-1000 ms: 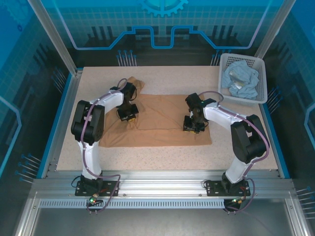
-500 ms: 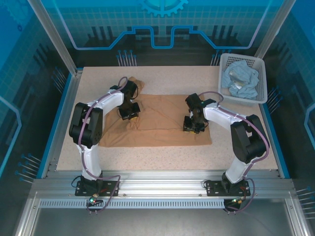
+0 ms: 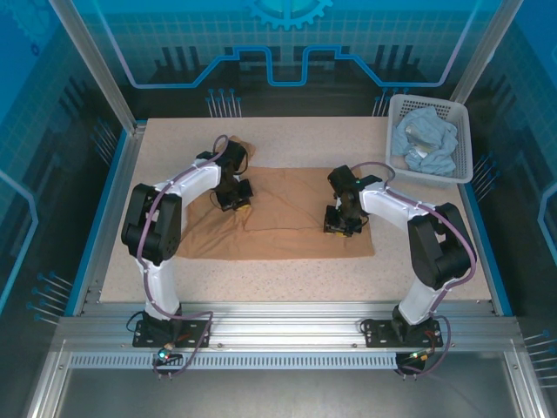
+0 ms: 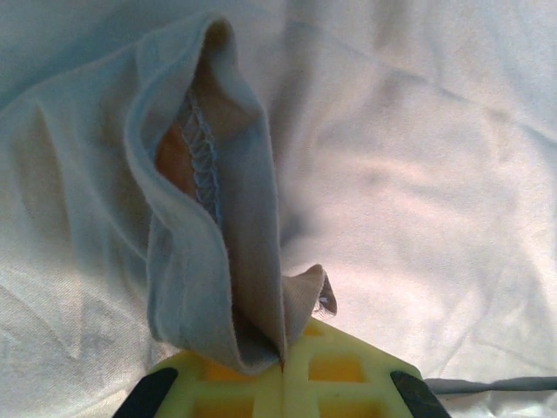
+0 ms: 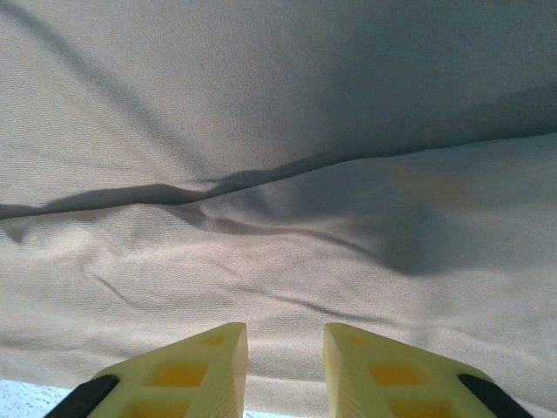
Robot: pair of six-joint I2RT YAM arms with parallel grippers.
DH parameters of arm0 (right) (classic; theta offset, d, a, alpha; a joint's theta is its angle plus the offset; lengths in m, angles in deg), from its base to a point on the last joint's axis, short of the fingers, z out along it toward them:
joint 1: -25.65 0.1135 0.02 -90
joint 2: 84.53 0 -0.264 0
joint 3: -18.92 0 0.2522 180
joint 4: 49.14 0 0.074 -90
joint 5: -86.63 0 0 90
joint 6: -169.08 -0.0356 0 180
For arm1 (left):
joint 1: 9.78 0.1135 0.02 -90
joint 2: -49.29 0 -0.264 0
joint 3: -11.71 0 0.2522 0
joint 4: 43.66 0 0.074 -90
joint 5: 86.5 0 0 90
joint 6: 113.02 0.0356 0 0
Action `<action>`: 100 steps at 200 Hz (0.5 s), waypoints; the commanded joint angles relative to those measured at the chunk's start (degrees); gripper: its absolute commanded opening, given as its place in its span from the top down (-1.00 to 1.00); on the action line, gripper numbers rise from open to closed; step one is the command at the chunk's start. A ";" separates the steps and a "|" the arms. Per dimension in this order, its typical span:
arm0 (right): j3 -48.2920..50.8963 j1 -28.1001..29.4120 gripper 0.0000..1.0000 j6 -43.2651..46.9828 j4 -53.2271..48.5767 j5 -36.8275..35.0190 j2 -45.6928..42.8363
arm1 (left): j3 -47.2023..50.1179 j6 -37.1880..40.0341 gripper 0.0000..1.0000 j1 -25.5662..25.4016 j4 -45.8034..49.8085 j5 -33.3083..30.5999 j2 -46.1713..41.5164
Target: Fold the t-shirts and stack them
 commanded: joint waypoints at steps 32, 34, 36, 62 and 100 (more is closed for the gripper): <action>0.85 -0.35 0.40 1.02 -0.74 0.73 -0.93 | 1.06 -1.37 1.00 -0.19 -3.57 3.93 2.65; 0.92 -0.33 0.40 1.02 -0.74 0.73 -1.00 | 1.18 -1.41 1.00 -0.19 -3.64 4.06 2.86; 0.94 -0.31 0.40 1.02 -0.74 0.73 -1.02 | 1.23 -1.40 1.00 -0.17 -3.83 4.14 3.04; 1.29 -0.30 0.40 1.11 -0.92 0.60 -1.47 | 1.54 -1.40 0.61 -0.25 -4.01 4.83 3.99; 1.32 -0.30 0.40 1.28 -1.01 0.39 -2.27 | 3.70 -1.06 -0.16 0.03 -2.49 1.93 -3.00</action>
